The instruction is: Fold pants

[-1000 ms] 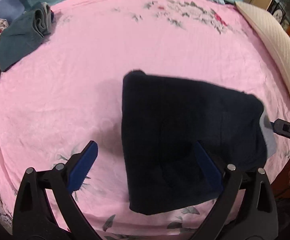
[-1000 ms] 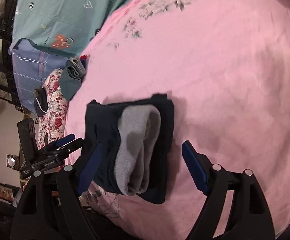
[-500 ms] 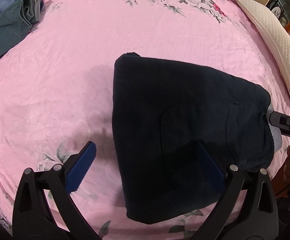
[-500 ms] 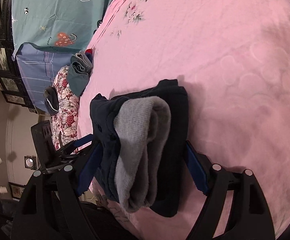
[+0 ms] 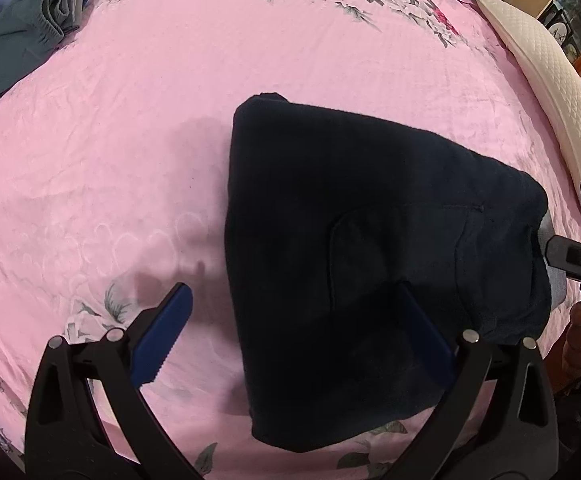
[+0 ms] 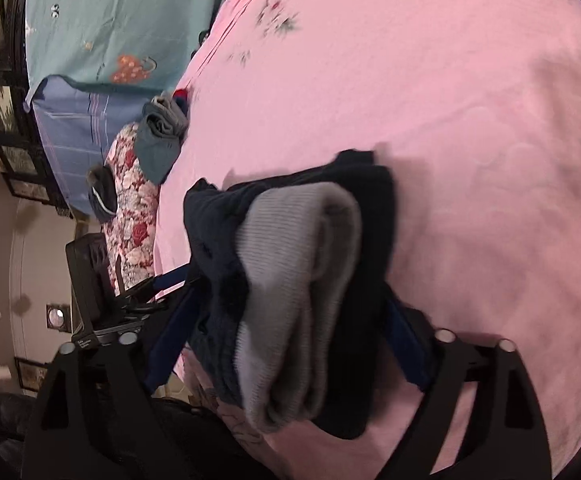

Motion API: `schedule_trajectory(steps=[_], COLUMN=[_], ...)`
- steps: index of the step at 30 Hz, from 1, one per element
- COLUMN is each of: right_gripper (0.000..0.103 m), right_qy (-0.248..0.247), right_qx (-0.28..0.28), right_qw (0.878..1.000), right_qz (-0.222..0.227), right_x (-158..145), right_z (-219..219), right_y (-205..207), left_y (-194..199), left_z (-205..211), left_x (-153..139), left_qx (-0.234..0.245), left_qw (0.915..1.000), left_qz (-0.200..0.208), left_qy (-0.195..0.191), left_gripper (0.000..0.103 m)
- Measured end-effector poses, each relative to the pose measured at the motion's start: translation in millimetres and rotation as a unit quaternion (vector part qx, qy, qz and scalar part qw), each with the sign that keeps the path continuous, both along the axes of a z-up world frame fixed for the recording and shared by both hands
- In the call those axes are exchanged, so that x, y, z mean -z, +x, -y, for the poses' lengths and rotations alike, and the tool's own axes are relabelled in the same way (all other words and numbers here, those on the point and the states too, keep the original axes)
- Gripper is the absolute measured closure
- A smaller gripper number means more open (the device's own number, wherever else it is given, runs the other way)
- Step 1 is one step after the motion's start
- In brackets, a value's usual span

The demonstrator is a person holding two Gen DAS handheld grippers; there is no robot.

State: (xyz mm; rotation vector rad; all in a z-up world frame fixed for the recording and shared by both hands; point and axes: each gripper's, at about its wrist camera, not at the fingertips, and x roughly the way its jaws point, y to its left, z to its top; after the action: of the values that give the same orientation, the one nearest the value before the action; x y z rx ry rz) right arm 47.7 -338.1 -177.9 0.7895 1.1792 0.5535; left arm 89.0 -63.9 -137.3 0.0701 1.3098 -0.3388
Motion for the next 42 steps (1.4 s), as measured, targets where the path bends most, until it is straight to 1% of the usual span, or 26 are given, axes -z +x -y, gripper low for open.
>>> schedule_trajectory(steps=[2,4,5,6,7,8,9,11,12,13,16,17,19,21,22,24,25,29,31,32,33,36,38,40,41,42], right_gripper=[0.007,0.008,0.013,0.022,0.029,0.042,0.049,0.052,0.052,0.053,0.054,0.054,0.054,0.054,0.053,0.053,0.053,0.053,0.053,0.053,0.052,0.048,0.046,0.041,0.039,0.038], right_qy=[0.006,0.016,0.017,0.015,0.013,0.012,0.02,0.038,0.04,0.03,0.004,0.004,0.01,0.011,0.009,0.011,0.011,0.009,0.005,0.003,0.001,0.001,-0.032,-0.088,-0.111,-0.122], right_qx=[0.005,0.012,0.017,0.024,0.035,0.045,0.052,0.062,0.066,0.068,0.065,0.065,0.062,0.059,0.057,0.055,0.054,0.048,0.043,0.04,0.038,0.034,0.033,0.008,-0.005,-0.01], right_qw=[1.0,0.999,0.999,0.999,0.998,0.998,0.997,0.995,0.995,0.996,0.996,0.996,0.996,0.996,0.997,0.997,0.996,0.997,0.997,0.997,0.997,0.997,0.998,0.996,0.994,0.993], right_qz=[-0.015,-0.026,-0.03,-0.035,-0.041,-0.048,-0.056,-0.062,-0.062,-0.058,-0.054,-0.056,-0.058,-0.06,-0.06,-0.062,-0.063,-0.065,-0.065,-0.063,-0.063,-0.065,-0.049,-0.009,0.003,0.006], right_x=[1.3,3.2,3.2,2.6,3.4,5.4,9.4,14.6,15.3,13.1,7.4,7.4,9.5,9.5,9.3,9.9,10.3,9.6,9.5,9.0,8.5,7.4,-3.7,-18.9,-21.6,-20.2], right_z=[-3.6,-1.5,0.3,0.7,4.5,9.5,15.4,22.9,24.5,22.8,17.6,17.6,19.3,19.0,18.7,19.9,20.1,19.2,18.5,18.1,17.3,16.4,14.2,4.1,-1.1,-3.2], right_y=[6.0,8.5,7.9,7.1,5.1,2.7,0.4,-3.0,-4.5,-5.1,-4.4,-4.0,-3.4,-2.4,-1.9,-1.3,-1.2,0.0,0.6,0.9,1.5,3.3,5.2,8.2,11.0,13.4], left_y=[0.8,2.8,3.4,3.4,3.9,3.7,3.2,1.7,0.8,-1.0,-9.1,-12.0,-17.5,-20.4,-21.1,-21.5,-22.3,-21.3,-19.5,-17.6,-17.1,-19.8,-23.2,-23.3,-24.6,-24.5], left_z=[0.8,0.5,-0.9,-4.7,-8.0,-13.4,-19.4,-34.1,-39.8,-45.1,-51.2,-51.3,-48.9,-47.4,-46.6,-42.7,-39.8,-31.0,-30.5,-27.6,-24.7,-14.3,-14.0,-14.7,-18.4,-18.8], left_x=[-0.4,-3.8,-5.8,-8.0,-9.1,-10.0,-10.3,-10.2,-10.1,-9.7,-4.5,-0.4,8.8,15.0,15.0,15.0,14.8,17.9,19.8,21.0,21.5,19.0,15.3,15.1,15.8,15.8], left_qx=[0.002,0.004,0.004,0.003,0.001,-0.002,-0.007,-0.024,-0.031,-0.034,-0.026,-0.023,-0.022,-0.023,-0.025,-0.018,-0.015,-0.016,-0.033,-0.038,-0.042,-0.026,-0.014,-0.015,-0.015,-0.015], left_qw=[1.0,1.0,1.0,1.0,1.0,0.9999,0.9998,0.9987,0.9978,0.9965,0.9913,0.9889,0.9862,0.9842,0.984,0.9825,0.9819,0.9795,0.9758,0.9737,0.9735,0.9799,0.9815,0.9816,0.9814,0.9815], left_qz=[-0.001,0.002,0.002,0.002,0.001,-0.003,-0.008,-0.022,-0.03,-0.04,-0.074,-0.087,-0.105,-0.114,-0.11,-0.11,-0.11,-0.123,-0.133,-0.137,-0.137,-0.123,-0.113,-0.109,-0.108,-0.107], left_qy=[0.001,0.0,-0.002,-0.005,-0.007,-0.012,-0.018,-0.04,-0.051,-0.065,-0.106,-0.118,-0.127,-0.133,-0.138,-0.149,-0.153,-0.159,-0.17,-0.178,-0.178,-0.155,-0.153,-0.156,-0.158,-0.158], left_gripper=[0.002,0.002,0.002,0.002,0.002,0.002,0.002,0.002,0.002,0.002,0.003,0.004,0.006,0.015,0.017,0.032,0.034,0.033,0.025,0.018,0.017,0.019,0.023,0.025,0.025,0.026])
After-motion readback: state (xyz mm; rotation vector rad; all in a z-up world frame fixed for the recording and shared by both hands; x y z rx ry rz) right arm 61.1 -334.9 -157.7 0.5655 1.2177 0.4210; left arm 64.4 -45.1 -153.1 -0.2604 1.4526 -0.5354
